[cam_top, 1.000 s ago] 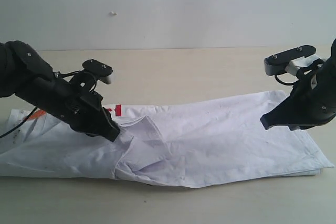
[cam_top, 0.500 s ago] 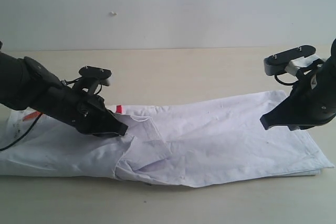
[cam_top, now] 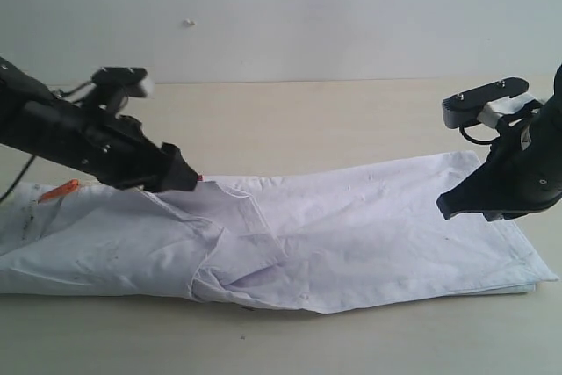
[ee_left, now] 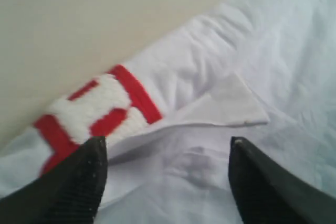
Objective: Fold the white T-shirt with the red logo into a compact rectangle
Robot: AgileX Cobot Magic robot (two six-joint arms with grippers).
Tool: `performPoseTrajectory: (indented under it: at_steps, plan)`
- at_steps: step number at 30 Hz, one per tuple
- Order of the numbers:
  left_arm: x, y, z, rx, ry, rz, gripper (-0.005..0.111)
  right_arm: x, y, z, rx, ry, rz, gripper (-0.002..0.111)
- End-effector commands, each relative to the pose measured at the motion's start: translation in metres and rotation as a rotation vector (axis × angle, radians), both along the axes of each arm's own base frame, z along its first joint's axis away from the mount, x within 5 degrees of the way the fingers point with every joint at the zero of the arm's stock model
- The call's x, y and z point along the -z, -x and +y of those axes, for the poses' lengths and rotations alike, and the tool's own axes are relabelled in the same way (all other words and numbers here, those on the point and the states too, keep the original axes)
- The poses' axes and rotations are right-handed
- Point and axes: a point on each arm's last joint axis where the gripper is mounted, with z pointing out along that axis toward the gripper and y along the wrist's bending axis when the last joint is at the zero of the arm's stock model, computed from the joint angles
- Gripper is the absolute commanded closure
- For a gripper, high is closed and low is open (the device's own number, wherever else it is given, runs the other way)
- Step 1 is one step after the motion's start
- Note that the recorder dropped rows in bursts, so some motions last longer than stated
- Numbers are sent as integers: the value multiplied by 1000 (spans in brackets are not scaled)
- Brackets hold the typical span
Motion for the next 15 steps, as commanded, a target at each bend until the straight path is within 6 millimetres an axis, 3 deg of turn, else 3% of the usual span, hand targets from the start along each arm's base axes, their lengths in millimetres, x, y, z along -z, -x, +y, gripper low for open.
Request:
performPoseTrajectory:
  at_steps: [1,6,12,15]
  plan:
    - [-25,-8,44,-159,38,-32,42,-2,1,-1,4,-3,-2,108]
    - [-30,-10,100,-327,85,46,42,-2,1,-1,4,-3,-2,108]
    - [-23,2,167,-557,169,172,42,-2,2,0,3,-17,1,108]
    - [-13,12,181,-607,172,207,42,-2,2,0,2,-16,4,108]
